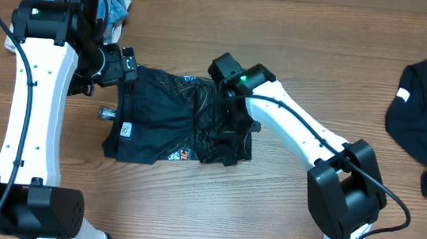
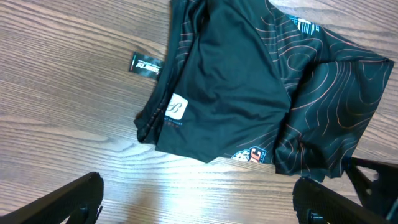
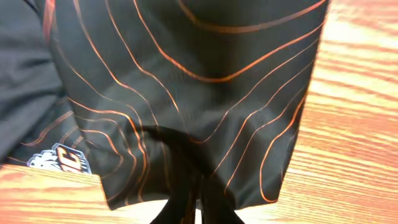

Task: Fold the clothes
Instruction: 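Smooth the folded bundle's right side with right gripper, grasp left end with left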

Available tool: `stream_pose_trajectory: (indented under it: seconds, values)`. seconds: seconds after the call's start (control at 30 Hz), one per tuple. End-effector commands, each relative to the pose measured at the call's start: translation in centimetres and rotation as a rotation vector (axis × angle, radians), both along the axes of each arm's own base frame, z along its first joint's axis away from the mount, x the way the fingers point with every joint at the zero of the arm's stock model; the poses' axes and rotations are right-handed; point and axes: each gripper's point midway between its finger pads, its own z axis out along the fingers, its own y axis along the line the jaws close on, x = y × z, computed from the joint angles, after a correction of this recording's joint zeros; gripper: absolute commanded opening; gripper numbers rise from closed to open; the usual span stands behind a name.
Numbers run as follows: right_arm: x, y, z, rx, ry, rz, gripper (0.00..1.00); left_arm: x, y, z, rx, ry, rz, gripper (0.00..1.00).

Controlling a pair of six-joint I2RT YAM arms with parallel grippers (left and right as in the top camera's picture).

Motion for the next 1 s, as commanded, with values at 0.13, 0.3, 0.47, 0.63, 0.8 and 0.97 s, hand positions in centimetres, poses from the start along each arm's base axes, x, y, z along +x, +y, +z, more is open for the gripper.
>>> stream_pose_trajectory:
  seconds: [0.13,0.3,0.47,0.63,0.8,0.97]
  values:
    - [-2.5,1.6,-1.7,0.111,0.101,0.025,0.07,-0.2,0.1,0.5,0.009,-0.008,0.003,1.00]
    - [-6.0,2.4,-3.8,0.192,0.232,0.032,0.04,-0.6,0.1,0.5,0.009,0.008,0.003,1.00]
    - [-6.9,1.3,-1.5,0.155,0.268,0.015,0.04,-0.6,0.1,0.4,0.010,0.009,0.002,1.00]
    - [-1.4,0.6,4.7,0.188,0.014,-0.013,0.30,-0.7,0.1,0.3,0.010,0.015,-0.005,1.00]
    - [1.7,-1.3,6.2,0.215,-0.050,-0.065,0.95,-1.5,0.1,-1.8,0.011,0.075,-0.008,1.00]
    - [2.7,-3.2,6.1,0.209,-0.052,-0.095,1.00,-1.9,0.0,-6.5,-0.004,0.136,0.024,1.00]
